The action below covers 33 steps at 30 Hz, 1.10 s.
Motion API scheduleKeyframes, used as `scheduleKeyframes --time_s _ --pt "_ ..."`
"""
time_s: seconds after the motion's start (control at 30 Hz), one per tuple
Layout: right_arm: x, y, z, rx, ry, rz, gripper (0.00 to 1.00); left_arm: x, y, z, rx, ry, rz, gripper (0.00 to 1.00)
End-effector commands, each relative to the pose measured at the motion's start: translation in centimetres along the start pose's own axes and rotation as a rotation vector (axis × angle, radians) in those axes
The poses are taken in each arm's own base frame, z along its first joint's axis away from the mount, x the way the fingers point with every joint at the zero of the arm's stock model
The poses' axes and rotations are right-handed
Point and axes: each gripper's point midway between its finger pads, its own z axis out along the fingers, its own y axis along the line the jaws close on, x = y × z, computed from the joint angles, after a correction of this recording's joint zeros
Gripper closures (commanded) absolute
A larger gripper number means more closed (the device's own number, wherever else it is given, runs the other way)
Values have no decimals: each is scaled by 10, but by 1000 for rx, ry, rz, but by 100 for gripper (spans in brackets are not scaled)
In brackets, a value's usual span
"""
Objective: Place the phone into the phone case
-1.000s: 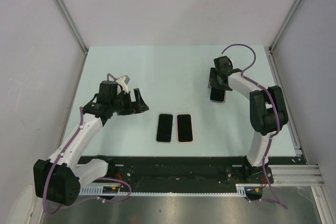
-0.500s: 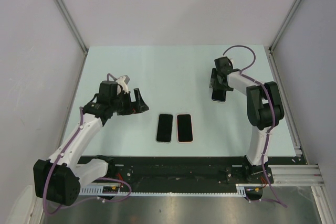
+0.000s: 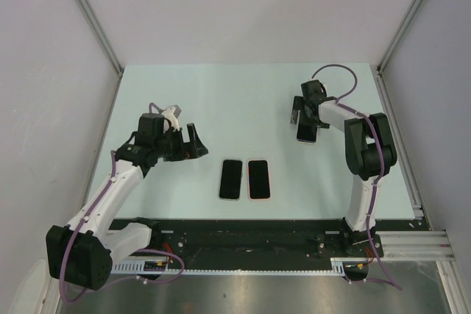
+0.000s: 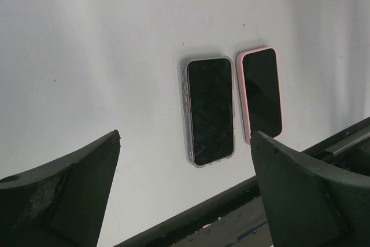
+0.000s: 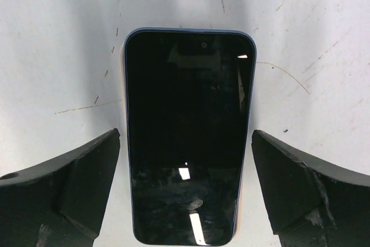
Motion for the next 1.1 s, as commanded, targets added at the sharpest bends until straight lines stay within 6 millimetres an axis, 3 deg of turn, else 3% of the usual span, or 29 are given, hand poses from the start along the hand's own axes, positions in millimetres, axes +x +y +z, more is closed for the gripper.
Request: scheduleKeyframes --time_s 0.0,0.27,0.43,0.63,0.77,0.8,0.9,0.97,1.0,1.07 --pt "-17 5 3 -21 -47 16 0 -8 -1 -6 0 -44 27 2" --pt "-11 0 10 -13 -23 -13 0 -6 -3 -1 21 -21 27 2" --pt "2 3 11 -37 23 -60 11 -7 -3 -4 22 -30 30 2" --pt "15 17 -4 -79 59 -124 24 -6 -5 -5 30 -32 32 2" --pt "26 26 -26 -99 64 -154 29 -6 -8 -5 45 -32 34 3" --pt "38 23 -29 -88 86 -155 30 -5 -8 -5 49 -30 34 2" --pt "48 31 -53 -109 65 -151 31 -2 -11 -3 71 -15 31 2" --pt "77 31 -61 -100 96 -171 32 0 -13 -4 79 -11 26 3" --pt "79 32 -72 -108 83 -160 32 0 -13 -3 82 -11 26 3" --pt "105 28 -79 -96 116 -141 32 0 -16 -4 89 -11 21 3"
